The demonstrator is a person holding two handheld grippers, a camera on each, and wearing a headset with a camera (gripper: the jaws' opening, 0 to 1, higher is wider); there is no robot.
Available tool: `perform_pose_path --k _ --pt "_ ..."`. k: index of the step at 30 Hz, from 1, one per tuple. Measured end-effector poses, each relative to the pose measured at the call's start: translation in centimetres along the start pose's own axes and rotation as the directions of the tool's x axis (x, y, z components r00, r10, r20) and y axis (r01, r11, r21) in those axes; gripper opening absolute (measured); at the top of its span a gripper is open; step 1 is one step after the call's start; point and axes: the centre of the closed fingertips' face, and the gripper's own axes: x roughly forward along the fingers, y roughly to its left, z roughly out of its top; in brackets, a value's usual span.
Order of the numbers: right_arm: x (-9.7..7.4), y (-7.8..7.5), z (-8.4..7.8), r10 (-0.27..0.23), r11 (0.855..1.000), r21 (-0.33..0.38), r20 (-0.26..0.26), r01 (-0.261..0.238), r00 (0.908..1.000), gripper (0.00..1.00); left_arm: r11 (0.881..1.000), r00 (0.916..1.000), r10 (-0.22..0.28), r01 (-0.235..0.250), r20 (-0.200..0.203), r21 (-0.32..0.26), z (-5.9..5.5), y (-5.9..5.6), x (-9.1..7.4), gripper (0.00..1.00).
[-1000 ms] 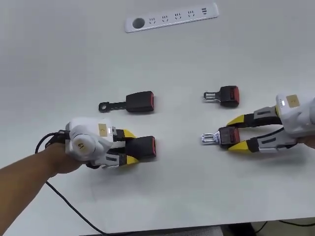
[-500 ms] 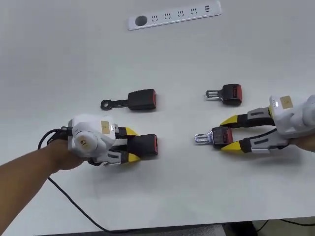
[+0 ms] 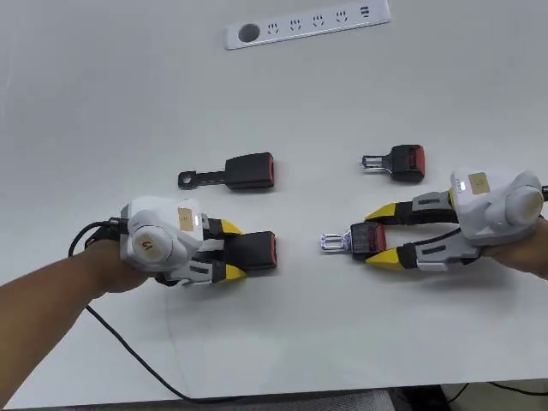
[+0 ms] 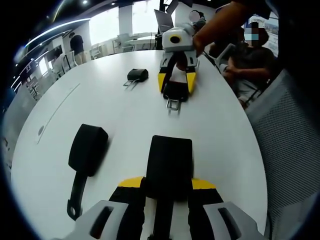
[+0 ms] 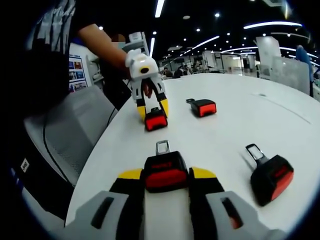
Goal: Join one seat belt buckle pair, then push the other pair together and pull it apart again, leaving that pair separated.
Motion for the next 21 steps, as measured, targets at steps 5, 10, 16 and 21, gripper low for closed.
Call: perform_pose_path --k 5,10,16,21 --pt "0.4 -0.1 0.3 0.007 1.0 0.004 0.007 -0.007 1.0 0.36 1.0 1.0 0.0 0.0 -0.001 0.0 0.0 0.0 0.0 0.34" --pt "0.9 -0.4 0.6 0.016 1.0 0.005 0.013 -0.016 0.9998 0.36 1.0 1.0 0.0 0.0 -0.004 0.002 0.0 0.1 0.0 0.34" --pt "1.7 -0.7 1.2 0.027 1.0 0.009 0.029 -0.027 0.9992 0.36 1.0 1.0 -0.001 0.001 -0.006 -0.002 0.0 0.1 0.0 0.34" --pt "2.8 -0.8 1.7 0.027 1.0 0.009 0.041 -0.028 0.9988 0.36 1.0 1.0 -0.002 0.002 -0.006 -0.004 0.1 0.1 0.1 0.34"
